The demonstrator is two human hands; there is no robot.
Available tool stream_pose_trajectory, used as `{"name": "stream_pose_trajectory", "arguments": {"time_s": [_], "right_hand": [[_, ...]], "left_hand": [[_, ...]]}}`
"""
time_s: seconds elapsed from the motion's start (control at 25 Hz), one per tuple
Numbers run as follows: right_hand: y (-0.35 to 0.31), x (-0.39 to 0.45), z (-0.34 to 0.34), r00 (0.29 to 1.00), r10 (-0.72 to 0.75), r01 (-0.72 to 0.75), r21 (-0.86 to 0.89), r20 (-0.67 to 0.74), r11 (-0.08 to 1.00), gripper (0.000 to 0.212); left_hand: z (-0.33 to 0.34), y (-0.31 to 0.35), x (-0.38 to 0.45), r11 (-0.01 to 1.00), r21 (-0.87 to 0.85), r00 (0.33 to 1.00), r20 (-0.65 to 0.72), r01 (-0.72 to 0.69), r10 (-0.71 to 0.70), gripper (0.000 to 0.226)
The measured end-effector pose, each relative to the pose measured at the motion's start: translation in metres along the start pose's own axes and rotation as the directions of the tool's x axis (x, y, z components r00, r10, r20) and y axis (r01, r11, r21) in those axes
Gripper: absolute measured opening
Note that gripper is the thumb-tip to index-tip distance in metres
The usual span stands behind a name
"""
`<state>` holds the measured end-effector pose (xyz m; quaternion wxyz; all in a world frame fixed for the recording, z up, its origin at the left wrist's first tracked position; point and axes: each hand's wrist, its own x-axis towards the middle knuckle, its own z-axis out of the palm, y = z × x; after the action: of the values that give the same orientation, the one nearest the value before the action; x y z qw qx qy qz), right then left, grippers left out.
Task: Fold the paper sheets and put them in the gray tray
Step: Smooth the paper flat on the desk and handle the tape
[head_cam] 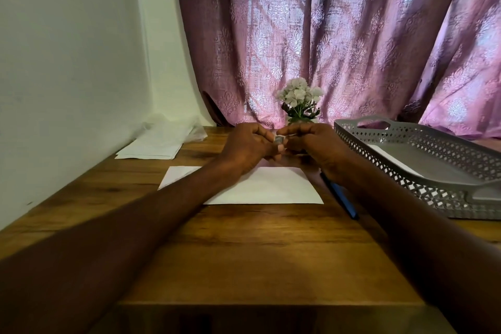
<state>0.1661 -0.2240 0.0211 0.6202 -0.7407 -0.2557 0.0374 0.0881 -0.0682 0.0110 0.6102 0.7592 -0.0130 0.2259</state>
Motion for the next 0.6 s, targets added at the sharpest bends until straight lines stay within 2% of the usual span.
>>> {"name": "stream_pose_trajectory", "arguments": {"time_s": [0.2, 0.44, 0.6], "right_hand": [[0.0027, -0.0009, 0.0006, 0.999, -0.025, 0.026, -0.044, 0.029, 0.999, 0.002], [0.0012, -0.0053, 0.0001, 1.0, -0.031, 0.031, -0.013, 0.0, 0.999, 0.006], [-0.0021, -0.0072, 0.001, 0.999, -0.024, 0.026, 0.076, -0.034, 0.997, 0.008]], "left_hand": [[-0.0023, -0.002, 0.0002, 1.0, -0.015, 0.999, 0.047, 0.003, -0.002, 0.035], [-0.0023, -0.0038, 0.0009, 1.0, 0.021, 0.999, 0.045, -0.006, 0.005, 0.033], [-0.0011, -0.0019, 0.0028, 1.0, 0.006, 0.998, 0.059, 0.006, -0.006, 0.031]]}}
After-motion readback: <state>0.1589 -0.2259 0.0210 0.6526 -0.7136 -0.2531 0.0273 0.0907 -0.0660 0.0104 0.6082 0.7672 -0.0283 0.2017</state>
